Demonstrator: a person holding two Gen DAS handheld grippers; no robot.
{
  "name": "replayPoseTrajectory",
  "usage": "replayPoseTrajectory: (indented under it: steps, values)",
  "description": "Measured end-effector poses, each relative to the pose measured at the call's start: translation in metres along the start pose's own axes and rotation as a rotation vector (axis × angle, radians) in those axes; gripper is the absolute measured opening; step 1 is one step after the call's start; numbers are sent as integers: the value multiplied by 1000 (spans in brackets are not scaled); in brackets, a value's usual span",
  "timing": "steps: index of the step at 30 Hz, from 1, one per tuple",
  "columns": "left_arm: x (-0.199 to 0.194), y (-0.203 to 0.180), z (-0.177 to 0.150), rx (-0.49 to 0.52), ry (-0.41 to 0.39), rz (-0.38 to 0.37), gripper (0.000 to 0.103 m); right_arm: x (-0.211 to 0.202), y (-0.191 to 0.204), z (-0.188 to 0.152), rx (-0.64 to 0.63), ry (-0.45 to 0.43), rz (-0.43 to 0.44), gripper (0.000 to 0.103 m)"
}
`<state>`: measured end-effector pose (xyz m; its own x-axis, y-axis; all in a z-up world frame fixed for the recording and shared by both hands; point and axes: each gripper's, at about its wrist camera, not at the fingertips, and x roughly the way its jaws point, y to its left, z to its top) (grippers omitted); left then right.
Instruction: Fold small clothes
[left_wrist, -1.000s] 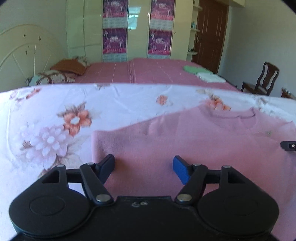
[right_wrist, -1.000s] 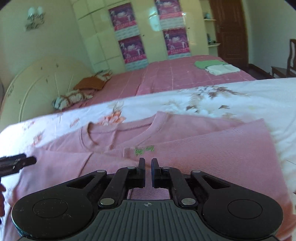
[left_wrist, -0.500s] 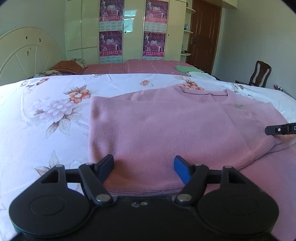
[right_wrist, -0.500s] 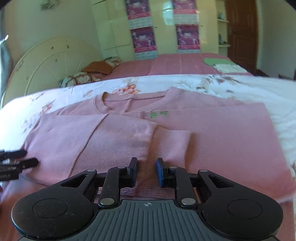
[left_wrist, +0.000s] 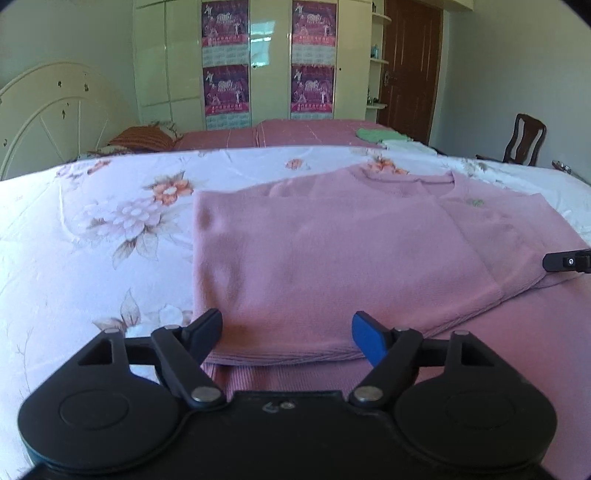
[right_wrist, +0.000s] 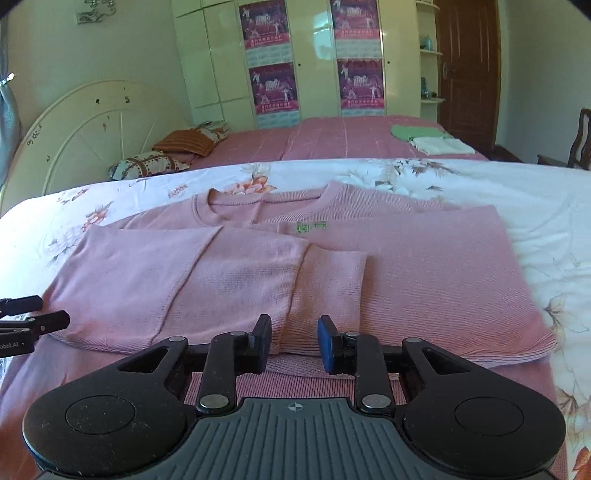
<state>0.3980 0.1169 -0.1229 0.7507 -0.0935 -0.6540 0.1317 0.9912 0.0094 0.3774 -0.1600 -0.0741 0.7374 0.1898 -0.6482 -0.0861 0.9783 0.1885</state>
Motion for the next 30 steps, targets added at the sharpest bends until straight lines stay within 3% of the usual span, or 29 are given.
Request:
replayPoseTrajectory:
  steps: [2,5,8,10,15,28,29,30]
  values:
    - [0,0,0,10,-4,-1,76,11,-6,-3,43,53,-34,27]
    - [-9,0,6,-1,-23,-18,77,6,-10,1,91,50,-27,27]
    - [2,1,1,5,16,-26,79,-2,-9,4,91,9,-47,27]
    - [1,0,0,13,8,-24,79,12,-11,0,94,83,-73,27]
    - [-4,3,-1,-5,12,-33,78,3,-8,0,93,52,-91,28]
    - [-2,-11,4,30,44,39,79,11,-9,-5,69,81,-86,32]
    - [-5,-12,6,32,48,48,79,12,-10,-4,65,88,-80,34]
    - [-12,-13,7,34,40,56,79,10,-10,-2,63,99,-74,42]
